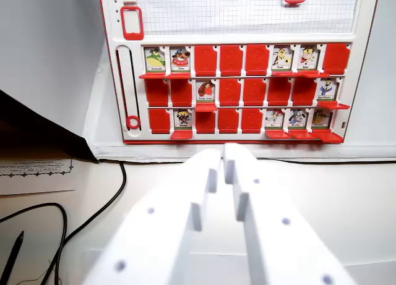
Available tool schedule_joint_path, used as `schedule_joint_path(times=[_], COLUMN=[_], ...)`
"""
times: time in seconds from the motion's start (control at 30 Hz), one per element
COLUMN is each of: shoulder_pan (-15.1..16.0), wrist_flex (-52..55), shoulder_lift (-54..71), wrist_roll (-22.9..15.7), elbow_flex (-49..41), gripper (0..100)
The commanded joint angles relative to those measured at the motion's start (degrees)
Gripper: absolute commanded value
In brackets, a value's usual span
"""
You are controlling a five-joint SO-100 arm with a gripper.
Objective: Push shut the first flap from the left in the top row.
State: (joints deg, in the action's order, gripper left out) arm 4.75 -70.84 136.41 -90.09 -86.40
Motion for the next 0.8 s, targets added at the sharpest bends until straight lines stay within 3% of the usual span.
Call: schedule_joint_path(times=[0.0, 0.77], shoulder_pan=[0.62, 1.23], wrist_flex=[-0.18, 0.88], shoulder_lift=[0.18, 0.18], wrist_roll=[-0.09, 0.09], elbow_flex=[5.63, 3.6], gripper=[0, 0])
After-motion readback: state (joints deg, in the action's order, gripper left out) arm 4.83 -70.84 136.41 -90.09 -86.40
